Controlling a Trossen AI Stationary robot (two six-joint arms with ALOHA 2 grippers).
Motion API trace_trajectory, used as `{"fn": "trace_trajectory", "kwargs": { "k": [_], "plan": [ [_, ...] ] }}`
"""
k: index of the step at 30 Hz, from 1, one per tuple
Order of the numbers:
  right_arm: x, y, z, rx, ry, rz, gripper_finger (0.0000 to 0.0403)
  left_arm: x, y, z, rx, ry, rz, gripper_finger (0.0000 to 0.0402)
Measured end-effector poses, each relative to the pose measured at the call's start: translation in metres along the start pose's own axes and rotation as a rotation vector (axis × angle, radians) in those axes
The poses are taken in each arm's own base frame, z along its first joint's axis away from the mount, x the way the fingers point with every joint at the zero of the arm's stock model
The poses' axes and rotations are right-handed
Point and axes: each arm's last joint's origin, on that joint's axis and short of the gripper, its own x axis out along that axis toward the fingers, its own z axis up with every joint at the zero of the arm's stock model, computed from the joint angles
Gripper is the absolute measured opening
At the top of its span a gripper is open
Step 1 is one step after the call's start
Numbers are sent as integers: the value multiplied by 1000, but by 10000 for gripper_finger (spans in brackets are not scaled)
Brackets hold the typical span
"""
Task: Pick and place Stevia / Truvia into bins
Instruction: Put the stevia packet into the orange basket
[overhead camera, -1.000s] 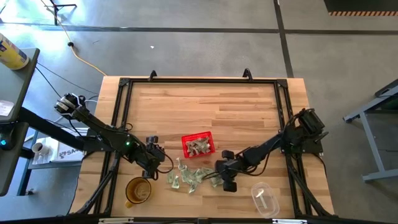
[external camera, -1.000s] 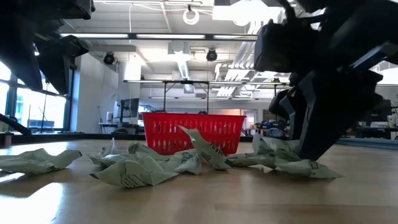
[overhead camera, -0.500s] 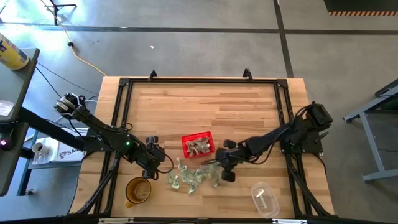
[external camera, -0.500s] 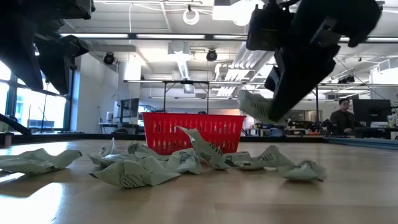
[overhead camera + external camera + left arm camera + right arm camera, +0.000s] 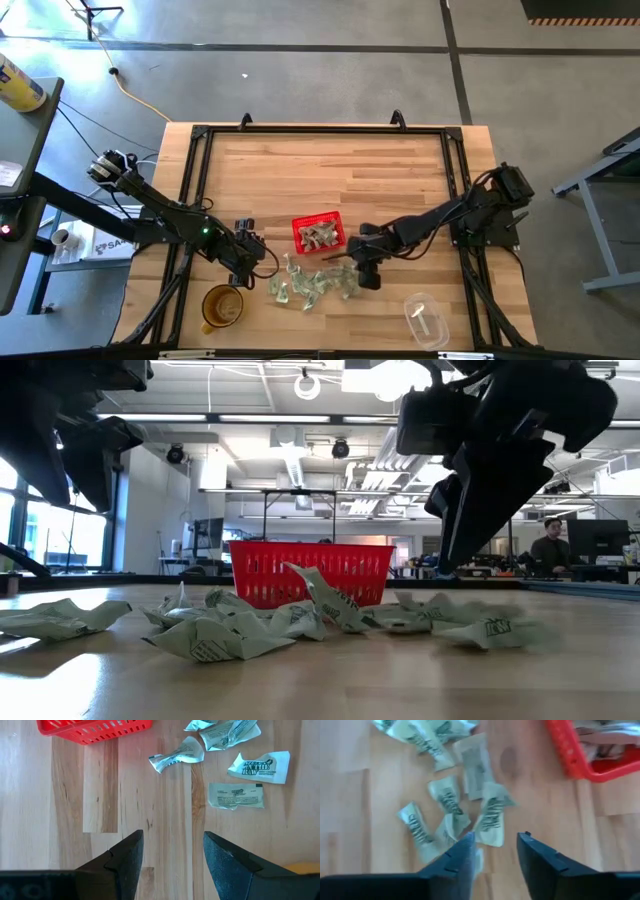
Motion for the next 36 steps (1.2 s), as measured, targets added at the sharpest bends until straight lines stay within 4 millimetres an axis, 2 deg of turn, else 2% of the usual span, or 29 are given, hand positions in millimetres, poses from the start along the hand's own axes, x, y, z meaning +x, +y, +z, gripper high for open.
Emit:
{"fn": "trace_trajectory", "kwargs": {
  "k": [5, 10, 17, 28, 36],
  "plan": [
    [1, -1, 1, 3, -12, -26, 189, 0, 0, 0, 0, -8, 16, 239],
    [12, 0, 1, 17, -5, 11, 205, 0, 1, 0, 0, -10, 18, 239],
    [25, -1, 6, 99, -79, 1, 190, 0, 1, 0, -8, -11, 19, 239],
    [34, 3, 1, 126, -79, -25, 136, 0, 1, 0, -23, -10, 21, 239],
    [46, 6, -4, 126, -55, -30, 145, 0, 1, 0, -23, -11, 22, 239]
  ]
}}
